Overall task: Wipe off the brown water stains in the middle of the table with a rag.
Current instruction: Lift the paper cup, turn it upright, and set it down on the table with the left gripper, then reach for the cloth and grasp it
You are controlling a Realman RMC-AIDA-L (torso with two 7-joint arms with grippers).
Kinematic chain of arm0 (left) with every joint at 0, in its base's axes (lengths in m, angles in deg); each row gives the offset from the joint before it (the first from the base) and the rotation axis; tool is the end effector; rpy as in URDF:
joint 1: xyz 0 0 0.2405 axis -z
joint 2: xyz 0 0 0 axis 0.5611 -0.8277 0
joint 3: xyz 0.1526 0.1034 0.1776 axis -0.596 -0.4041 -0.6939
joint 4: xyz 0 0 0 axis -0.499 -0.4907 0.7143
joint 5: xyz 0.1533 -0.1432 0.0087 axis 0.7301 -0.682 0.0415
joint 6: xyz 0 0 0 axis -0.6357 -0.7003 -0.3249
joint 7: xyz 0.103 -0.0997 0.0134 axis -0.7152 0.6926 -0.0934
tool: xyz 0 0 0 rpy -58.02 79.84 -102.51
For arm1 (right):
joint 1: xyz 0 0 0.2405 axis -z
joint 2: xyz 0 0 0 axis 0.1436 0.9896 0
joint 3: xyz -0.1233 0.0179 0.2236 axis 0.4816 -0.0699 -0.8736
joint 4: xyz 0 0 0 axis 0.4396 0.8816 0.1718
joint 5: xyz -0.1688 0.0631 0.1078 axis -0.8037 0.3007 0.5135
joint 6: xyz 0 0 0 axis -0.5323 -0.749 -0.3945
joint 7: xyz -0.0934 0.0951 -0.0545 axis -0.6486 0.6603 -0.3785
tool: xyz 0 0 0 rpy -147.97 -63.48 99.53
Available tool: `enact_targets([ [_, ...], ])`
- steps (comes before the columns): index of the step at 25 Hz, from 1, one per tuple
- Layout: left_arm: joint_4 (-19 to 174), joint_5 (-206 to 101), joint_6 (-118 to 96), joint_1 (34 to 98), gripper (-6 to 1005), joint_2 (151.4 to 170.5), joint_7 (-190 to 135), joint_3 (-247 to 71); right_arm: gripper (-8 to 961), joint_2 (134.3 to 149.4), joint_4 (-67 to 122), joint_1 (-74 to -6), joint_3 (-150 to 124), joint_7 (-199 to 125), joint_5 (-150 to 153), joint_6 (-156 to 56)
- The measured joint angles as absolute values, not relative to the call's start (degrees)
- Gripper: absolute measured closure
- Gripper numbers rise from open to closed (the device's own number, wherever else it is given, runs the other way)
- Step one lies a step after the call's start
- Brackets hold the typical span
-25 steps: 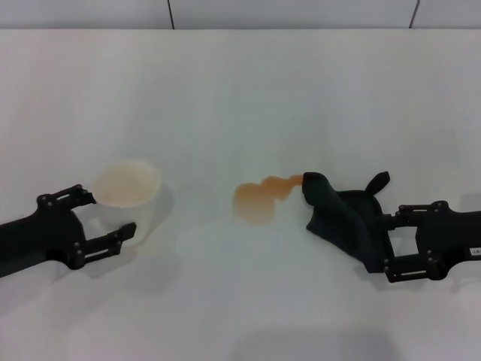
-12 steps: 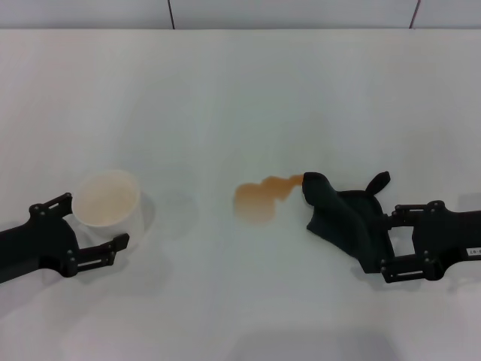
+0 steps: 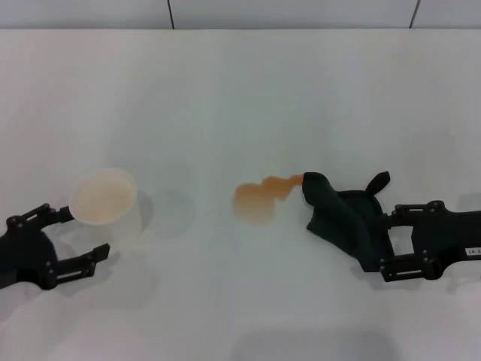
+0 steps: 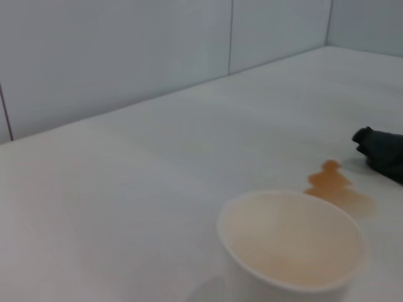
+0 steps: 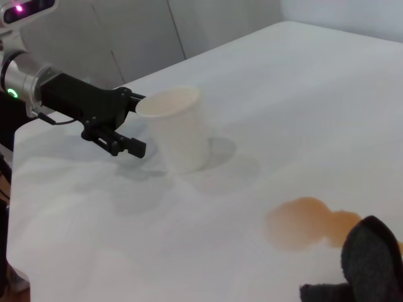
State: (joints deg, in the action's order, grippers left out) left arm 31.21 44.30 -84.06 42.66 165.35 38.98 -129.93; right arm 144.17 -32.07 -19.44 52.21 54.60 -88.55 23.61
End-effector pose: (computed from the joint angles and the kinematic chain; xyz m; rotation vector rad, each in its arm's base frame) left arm -0.3547 0.2508 0.0203 -2.5190 -0.5735 -0.3805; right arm 0.2734 0.2800 0.0057 -2.8266 0.6428 0.3564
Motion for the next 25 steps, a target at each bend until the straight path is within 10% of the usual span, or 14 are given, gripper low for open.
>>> enact_targets([
  [14, 19.60, 43.24, -99.65, 38.01, 114, 164.60, 39.49, -117.46, 176, 144.26, -29.99, -19.55, 53.41, 54.78, -83.86, 23.80],
  [25, 19.10, 46.69, -103.28, 47.37, 115, 157.17, 46.77, -112.63, 176, 144.26, -30.45, -19.93, 54.61, 56.17, -76.19, 24.48],
])
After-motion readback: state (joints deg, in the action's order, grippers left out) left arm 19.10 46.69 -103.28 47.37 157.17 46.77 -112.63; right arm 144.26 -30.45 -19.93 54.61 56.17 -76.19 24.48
